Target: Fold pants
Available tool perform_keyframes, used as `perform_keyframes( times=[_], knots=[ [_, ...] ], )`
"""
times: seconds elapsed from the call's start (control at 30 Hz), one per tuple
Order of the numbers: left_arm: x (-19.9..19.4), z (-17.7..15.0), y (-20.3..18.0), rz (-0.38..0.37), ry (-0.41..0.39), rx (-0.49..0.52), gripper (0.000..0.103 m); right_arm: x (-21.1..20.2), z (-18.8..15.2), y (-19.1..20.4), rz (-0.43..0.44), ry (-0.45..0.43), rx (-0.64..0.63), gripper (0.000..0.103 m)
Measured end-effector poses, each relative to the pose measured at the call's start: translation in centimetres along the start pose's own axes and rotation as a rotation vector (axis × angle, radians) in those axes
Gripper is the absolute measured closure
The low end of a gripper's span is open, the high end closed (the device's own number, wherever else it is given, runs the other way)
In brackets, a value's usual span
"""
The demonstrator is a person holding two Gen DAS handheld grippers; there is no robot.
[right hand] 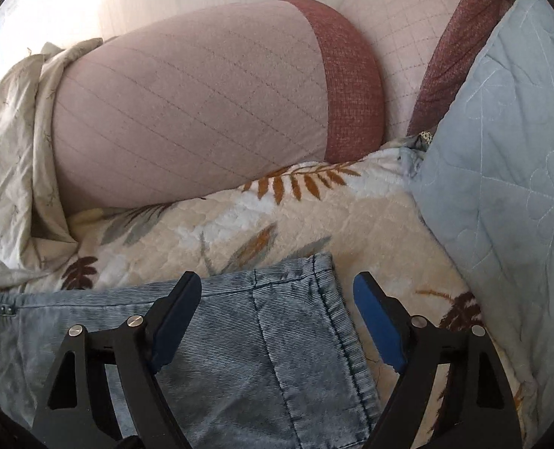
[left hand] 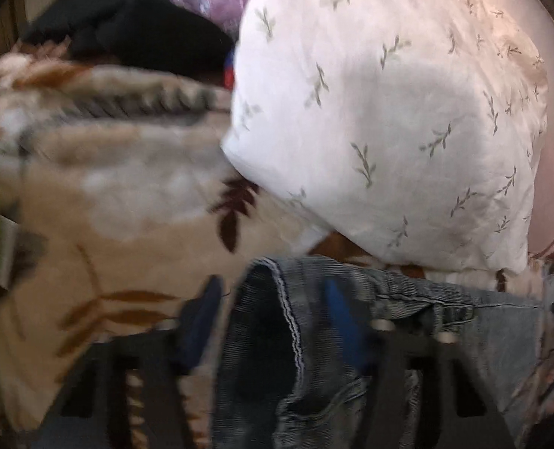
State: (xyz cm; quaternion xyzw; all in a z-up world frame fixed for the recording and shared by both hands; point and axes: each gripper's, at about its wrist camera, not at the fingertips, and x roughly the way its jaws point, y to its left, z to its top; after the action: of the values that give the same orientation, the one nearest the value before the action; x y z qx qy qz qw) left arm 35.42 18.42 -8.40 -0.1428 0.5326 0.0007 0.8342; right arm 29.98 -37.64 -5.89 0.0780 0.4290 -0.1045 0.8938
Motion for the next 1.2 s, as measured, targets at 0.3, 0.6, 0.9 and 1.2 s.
perform_keyframes(
  times=[0.3,0.6,0.9,1.2],
  knots=[
    [-0.1,0.5,-1.1,-0.053,-0.037,0.028,0.086,0.9,1.0,-1.7,0.027,0.01,0.011,0.02],
    [-2.8,-0.3,-0.6,-0.093,-0.081,0.034,0.087,5.5,1.7,-2.2,-0.016,0.118,0.057,0.036],
    [-5.7,0.0,0.9,-0.138,-0.132,0.004,0.087,5.6,1.1,-1.6,0.012,0.079,0.022,0.086],
    [-14.7,-3.2,1.7,-0.267,-0.217,0.007,0.088,-5.7,-0.3,-3.1,0.09,-0.112,0.052,0.087]
  ],
)
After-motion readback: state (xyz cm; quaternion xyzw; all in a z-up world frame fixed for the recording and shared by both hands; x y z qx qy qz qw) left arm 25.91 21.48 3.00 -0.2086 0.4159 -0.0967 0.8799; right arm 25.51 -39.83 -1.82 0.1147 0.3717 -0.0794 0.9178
